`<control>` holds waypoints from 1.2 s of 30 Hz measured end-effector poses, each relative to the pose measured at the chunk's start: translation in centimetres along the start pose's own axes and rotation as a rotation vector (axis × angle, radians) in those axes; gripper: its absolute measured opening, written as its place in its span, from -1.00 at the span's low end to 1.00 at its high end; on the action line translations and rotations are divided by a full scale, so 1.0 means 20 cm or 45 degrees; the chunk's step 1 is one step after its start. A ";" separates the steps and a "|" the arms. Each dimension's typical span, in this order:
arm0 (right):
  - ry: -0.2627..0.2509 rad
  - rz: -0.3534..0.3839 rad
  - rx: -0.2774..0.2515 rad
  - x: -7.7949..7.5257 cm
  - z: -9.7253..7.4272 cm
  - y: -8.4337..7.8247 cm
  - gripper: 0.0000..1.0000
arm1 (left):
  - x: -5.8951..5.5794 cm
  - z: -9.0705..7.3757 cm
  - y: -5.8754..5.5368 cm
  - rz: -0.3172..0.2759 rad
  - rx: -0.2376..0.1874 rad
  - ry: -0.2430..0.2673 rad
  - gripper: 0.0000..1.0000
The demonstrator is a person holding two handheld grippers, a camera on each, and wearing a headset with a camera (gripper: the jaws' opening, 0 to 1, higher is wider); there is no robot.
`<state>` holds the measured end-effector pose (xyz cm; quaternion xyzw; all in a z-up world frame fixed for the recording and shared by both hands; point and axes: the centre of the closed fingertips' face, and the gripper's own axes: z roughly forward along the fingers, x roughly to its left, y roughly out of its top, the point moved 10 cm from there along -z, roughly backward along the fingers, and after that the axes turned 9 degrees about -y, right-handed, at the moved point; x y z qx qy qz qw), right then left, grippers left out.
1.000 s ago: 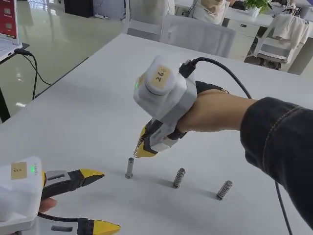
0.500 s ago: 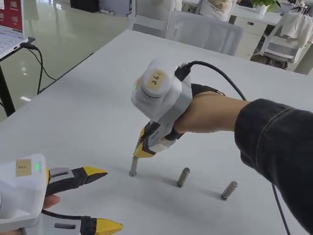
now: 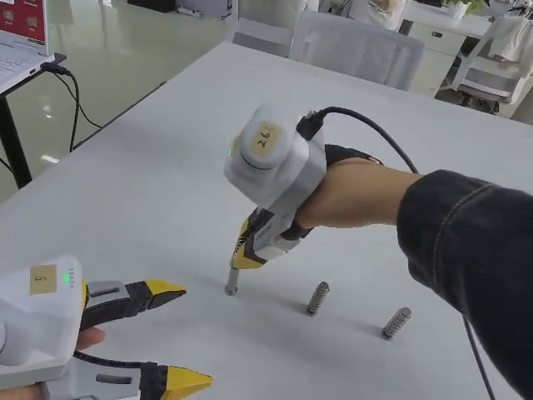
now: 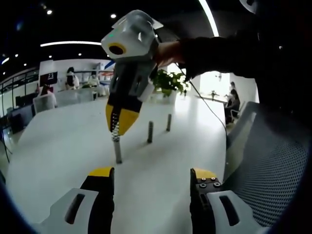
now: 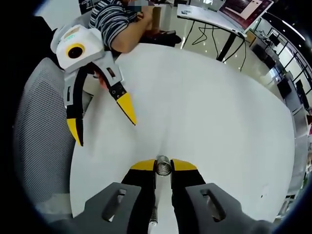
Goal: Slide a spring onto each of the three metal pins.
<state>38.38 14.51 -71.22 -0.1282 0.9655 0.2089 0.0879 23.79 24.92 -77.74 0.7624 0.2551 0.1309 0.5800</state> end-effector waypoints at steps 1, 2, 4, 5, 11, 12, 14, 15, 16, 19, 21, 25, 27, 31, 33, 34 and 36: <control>0.005 0.002 0.003 0.00 0.01 0.00 -0.83 | 0.00 0.00 0.00 -0.003 0.000 0.000 0.15; 0.008 0.003 0.005 0.00 0.01 0.00 -0.83 | 0.00 0.00 0.00 -0.004 0.000 0.000 0.15; 0.014 0.007 0.011 0.00 0.03 0.00 -0.83 | 0.00 0.00 -0.01 -0.008 -0.001 0.001 0.15; 0.017 0.006 0.016 0.00 0.04 -0.01 -0.83 | 0.00 0.00 -0.01 -0.010 -0.002 0.001 0.15; 0.029 0.018 0.030 0.01 0.09 -0.02 -0.83 | 0.01 0.00 -0.01 -0.014 -0.001 0.000 0.14; 0.029 0.018 0.032 0.01 0.10 -0.02 -0.83 | 0.01 0.00 -0.01 -0.014 -0.001 0.000 0.14; 0.034 0.018 0.040 0.02 0.11 -0.03 -0.83 | 0.01 0.00 -0.01 -0.015 0.000 -0.001 0.14; 0.036 0.017 0.042 0.03 0.12 -0.03 -0.83 | 0.01 0.00 -0.01 -0.015 0.000 -0.002 0.14; 0.037 0.013 0.046 0.03 0.13 -0.03 -0.83 | 0.01 0.00 -0.01 -0.015 0.000 -0.002 0.14; 0.036 0.001 0.061 0.04 0.15 -0.03 -0.83 | 0.01 0.00 -0.02 -0.018 0.000 -0.002 0.14; 0.033 -0.005 0.062 0.04 0.17 -0.03 -0.83 | 0.01 0.00 -0.02 -0.020 -0.001 -0.002 0.13; 0.027 -0.010 0.073 0.05 0.19 -0.04 -0.83 | 0.01 0.00 -0.02 -0.022 0.000 0.002 0.13; 0.031 -0.004 0.078 0.05 0.20 -0.04 -0.83 | 0.01 -0.01 -0.02 -0.023 0.000 0.005 0.13; 0.037 -0.002 0.087 0.05 0.21 -0.05 -0.83 | 0.01 -0.01 -0.02 -0.024 0.000 0.007 0.13; 0.040 0.000 0.085 0.06 0.22 -0.05 -0.83 | 0.00 -0.01 -0.02 -0.023 0.002 0.007 0.13; 0.040 0.001 0.087 0.06 0.22 -0.05 -0.83 | 0.00 -0.01 -0.02 -0.023 0.002 0.008 0.13; 0.046 0.008 0.082 0.06 0.23 -0.05 -0.83 | 0.00 -0.01 -0.02 -0.022 0.001 0.009 0.13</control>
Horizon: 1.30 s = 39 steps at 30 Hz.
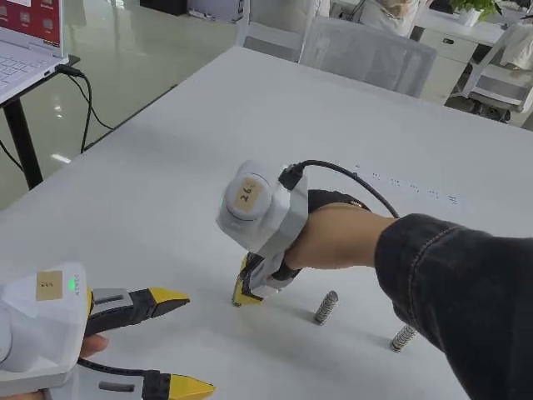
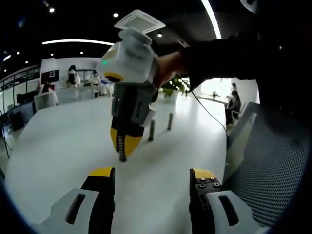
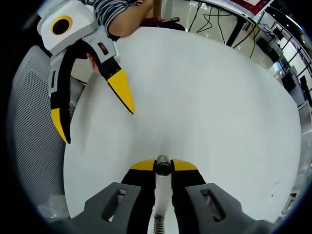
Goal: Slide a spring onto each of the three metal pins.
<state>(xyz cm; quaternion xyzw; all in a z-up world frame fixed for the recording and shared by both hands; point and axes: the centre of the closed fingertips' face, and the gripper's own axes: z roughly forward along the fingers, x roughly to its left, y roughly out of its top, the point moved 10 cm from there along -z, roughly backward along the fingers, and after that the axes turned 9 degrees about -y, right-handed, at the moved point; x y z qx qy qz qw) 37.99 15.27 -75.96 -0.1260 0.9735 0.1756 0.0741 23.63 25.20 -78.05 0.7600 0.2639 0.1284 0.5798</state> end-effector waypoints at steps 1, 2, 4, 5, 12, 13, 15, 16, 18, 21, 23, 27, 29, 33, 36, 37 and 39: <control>0.001 0.008 -0.007 0.00 0.00 0.00 -0.83 | 0.00 0.00 0.00 0.001 0.000 0.001 0.13; 0.001 0.014 -0.007 0.00 0.00 0.00 -0.82 | 0.00 0.00 0.00 0.001 0.000 0.001 0.13; 0.001 0.012 -0.005 0.00 0.00 0.00 -0.82 | 0.00 0.00 0.00 0.002 0.000 0.002 0.13; 0.002 0.010 -0.005 0.00 0.00 0.00 -0.82 | 0.00 0.00 0.00 0.002 0.001 0.001 0.13; -0.010 0.023 -0.026 0.00 -0.01 -0.01 -0.70 | 0.00 0.00 0.01 0.006 0.005 -0.001 0.13; -0.010 0.025 -0.027 0.00 -0.01 -0.02 -0.68 | 0.00 0.00 0.01 0.005 0.005 -0.001 0.13; -0.010 0.034 -0.031 0.00 -0.02 -0.02 -0.62 | 0.00 0.00 0.01 0.006 0.006 0.000 0.13; -0.012 0.037 -0.032 0.00 -0.02 -0.03 -0.60 | 0.00 0.00 0.01 0.006 0.007 -0.001 0.13; -0.018 0.051 -0.034 -0.01 -0.04 -0.04 -0.57 | 0.00 0.01 0.01 0.006 0.009 -0.004 0.13; -0.032 0.069 -0.046 -0.01 -0.05 -0.06 -0.49 | 0.00 0.01 0.01 0.009 0.013 -0.010 0.13; -0.032 0.080 -0.049 -0.01 -0.06 -0.08 -0.47 | 0.00 0.02 0.02 0.011 0.014 -0.012 0.13; -0.037 0.098 -0.048 0.00 -0.08 -0.12 -0.41 | 0.00 0.02 0.02 0.015 0.015 -0.015 0.14; -0.038 0.109 -0.047 0.00 -0.09 -0.14 -0.37 | 0.00 0.02 0.03 0.015 0.016 -0.016 0.14; -0.044 0.136 -0.051 0.01 -0.10 -0.18 -0.27 | -0.01 0.03 0.03 0.015 0.017 -0.018 0.15; -0.053 0.151 -0.057 0.01 -0.11 -0.21 -0.21 | -0.01 0.03 0.03 0.016 0.017 -0.019 0.16; -0.053 0.158 -0.060 0.02 -0.11 -0.21 -0.19 | -0.01 0.03 0.04 0.016 0.018 -0.019 0.16; -0.063 0.175 -0.072 0.02 -0.12 -0.23 -0.14 | -0.01 0.03 0.04 0.017 0.017 -0.019 0.16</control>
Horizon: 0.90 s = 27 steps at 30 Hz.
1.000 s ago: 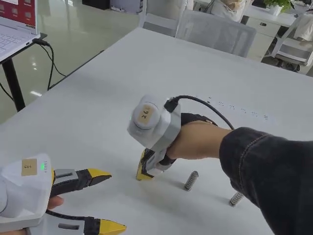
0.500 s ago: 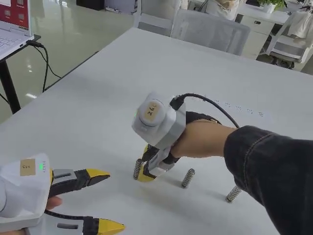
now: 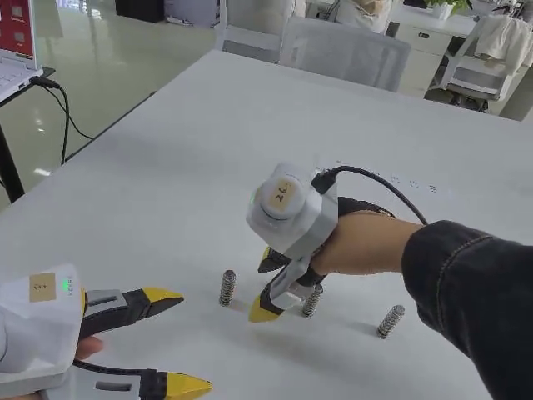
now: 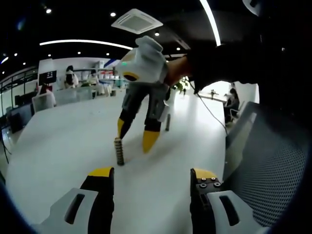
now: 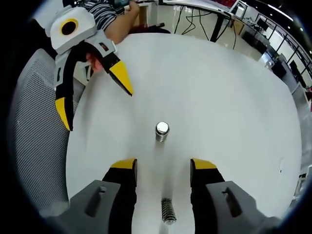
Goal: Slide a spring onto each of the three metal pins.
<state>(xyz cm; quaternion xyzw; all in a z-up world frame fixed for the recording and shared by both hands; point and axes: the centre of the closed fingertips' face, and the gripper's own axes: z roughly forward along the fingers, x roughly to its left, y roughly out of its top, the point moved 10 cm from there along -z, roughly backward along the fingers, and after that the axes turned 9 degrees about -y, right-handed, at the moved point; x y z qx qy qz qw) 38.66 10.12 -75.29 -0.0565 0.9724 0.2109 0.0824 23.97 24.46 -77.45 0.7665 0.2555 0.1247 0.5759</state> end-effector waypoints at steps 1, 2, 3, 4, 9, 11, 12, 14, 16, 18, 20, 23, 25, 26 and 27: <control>-0.001 0.009 -0.002 0.00 0.00 -0.01 -0.12 | 0.00 0.00 0.00 0.000 -0.001 0.001 0.16; -0.001 0.017 -0.003 0.00 -0.01 -0.02 -0.10 | 0.00 0.00 0.00 0.000 -0.002 0.001 0.16; -0.001 0.028 -0.005 0.00 -0.01 -0.03 -0.08 | 0.00 0.00 0.00 0.000 -0.001 0.001 0.16; -0.006 0.034 -0.006 0.00 -0.02 -0.04 -0.06 | 0.00 0.00 0.01 0.001 0.000 0.001 0.17; -0.037 0.081 -0.032 -0.01 -0.04 -0.09 0.06 | 0.00 0.00 0.02 0.000 -0.002 0.001 0.18; -0.045 0.094 -0.038 -0.01 -0.04 -0.11 0.11 | 0.00 0.00 0.02 0.000 -0.003 -0.001 0.18; -0.054 0.103 -0.042 -0.01 -0.05 -0.13 0.15 | -0.01 0.01 0.02 0.000 -0.002 -0.002 0.18; -0.067 0.111 -0.046 -0.01 -0.05 -0.14 0.21 | -0.01 0.01 0.02 -0.001 0.000 -0.004 0.19; -0.076 0.120 -0.050 -0.01 -0.06 -0.16 0.27 | -0.01 0.01 0.02 -0.001 0.000 -0.005 0.19; -0.096 0.135 -0.064 -0.01 -0.06 -0.18 0.35 | -0.01 0.01 0.02 -0.002 -0.001 -0.006 0.19; -0.110 0.151 -0.085 -0.01 -0.07 -0.19 0.41 | -0.01 0.00 0.02 -0.001 0.001 -0.007 0.19; -0.138 0.172 -0.099 -0.01 -0.08 -0.22 0.51 | -0.01 0.00 0.03 -0.002 0.003 -0.006 0.19; -0.157 0.187 -0.115 -0.01 -0.09 -0.24 0.59 | -0.01 0.00 0.03 -0.004 0.004 -0.006 0.20; -0.159 0.193 -0.119 -0.01 -0.09 -0.24 0.61 | -0.01 0.00 0.03 -0.005 0.004 -0.006 0.20; -0.164 0.207 -0.126 -0.01 -0.10 -0.26 0.64 | -0.01 0.00 0.03 -0.005 0.004 -0.007 0.20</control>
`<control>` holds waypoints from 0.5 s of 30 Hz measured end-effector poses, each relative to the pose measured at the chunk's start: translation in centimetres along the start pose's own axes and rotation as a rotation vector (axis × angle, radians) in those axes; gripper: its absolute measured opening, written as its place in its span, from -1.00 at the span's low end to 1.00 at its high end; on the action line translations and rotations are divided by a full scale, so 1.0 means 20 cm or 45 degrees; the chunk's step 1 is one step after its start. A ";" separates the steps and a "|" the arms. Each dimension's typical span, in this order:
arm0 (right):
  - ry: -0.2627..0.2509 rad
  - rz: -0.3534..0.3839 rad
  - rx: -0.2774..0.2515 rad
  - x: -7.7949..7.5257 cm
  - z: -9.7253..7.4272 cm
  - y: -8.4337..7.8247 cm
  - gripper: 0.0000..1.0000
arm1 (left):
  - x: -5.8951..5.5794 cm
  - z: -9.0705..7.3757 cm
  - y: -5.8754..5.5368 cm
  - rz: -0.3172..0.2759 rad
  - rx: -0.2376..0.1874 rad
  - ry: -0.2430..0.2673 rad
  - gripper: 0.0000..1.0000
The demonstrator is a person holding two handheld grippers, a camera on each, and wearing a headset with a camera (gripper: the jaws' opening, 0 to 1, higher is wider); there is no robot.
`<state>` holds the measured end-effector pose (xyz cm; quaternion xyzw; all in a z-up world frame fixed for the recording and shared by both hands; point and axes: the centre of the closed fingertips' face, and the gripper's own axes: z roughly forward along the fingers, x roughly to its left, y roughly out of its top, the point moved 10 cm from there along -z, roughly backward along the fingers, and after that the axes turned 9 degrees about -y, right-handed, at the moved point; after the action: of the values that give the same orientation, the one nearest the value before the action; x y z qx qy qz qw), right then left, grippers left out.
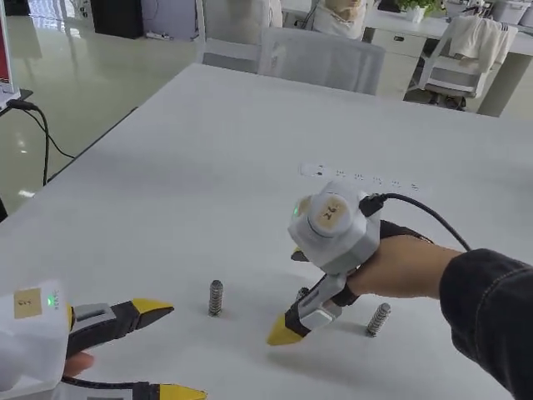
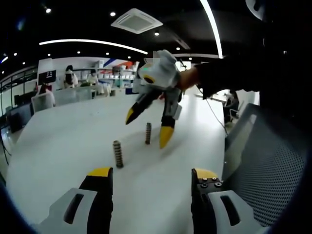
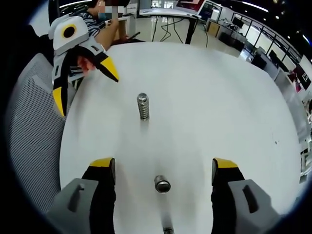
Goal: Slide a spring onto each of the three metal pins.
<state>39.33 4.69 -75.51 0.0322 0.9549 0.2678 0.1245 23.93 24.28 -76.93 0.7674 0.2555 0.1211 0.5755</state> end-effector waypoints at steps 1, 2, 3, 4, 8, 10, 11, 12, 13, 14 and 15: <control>-0.004 0.008 -0.002 0.00 0.00 -0.01 0.66 | 0.00 0.00 0.00 0.000 0.000 -0.001 0.20; -0.008 0.014 -0.004 0.00 -0.01 -0.02 0.68 | 0.00 0.00 0.00 0.000 0.000 -0.003 0.20; -0.014 0.024 -0.005 0.00 -0.01 -0.03 0.70 | 0.00 0.00 0.00 0.000 0.001 -0.004 0.20; -0.020 0.033 -0.006 0.00 -0.01 -0.04 0.72 | 0.00 0.01 0.00 0.001 0.001 -0.006 0.20; -0.064 0.082 -0.040 -0.02 -0.03 -0.08 0.85 | 0.00 0.01 0.00 -0.001 0.000 -0.007 0.21; -0.088 0.108 -0.058 -0.02 -0.05 -0.10 0.89 | 0.00 0.00 0.00 -0.002 0.002 -0.006 0.21; -0.099 0.119 -0.070 -0.03 -0.06 -0.11 0.92 | 0.00 0.00 0.00 -0.003 0.002 -0.005 0.22; -0.107 0.127 -0.078 -0.03 -0.07 -0.11 0.93 | 0.00 0.00 0.00 -0.003 0.002 -0.005 0.22; -0.112 0.137 -0.080 -0.03 -0.07 -0.12 0.95 | 0.00 0.00 0.00 -0.006 0.002 -0.004 0.22; -0.121 0.150 -0.087 -0.03 -0.08 -0.13 0.96 | 0.00 0.00 0.00 -0.007 0.004 -0.004 0.23; -0.130 0.158 -0.093 -0.03 -0.09 -0.14 0.98 | 0.00 0.00 0.00 -0.008 0.005 -0.005 0.23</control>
<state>39.52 1.33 -75.43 0.1003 0.9330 0.3077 0.1571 24.00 24.21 -76.91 0.7679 0.2571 0.1174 0.5748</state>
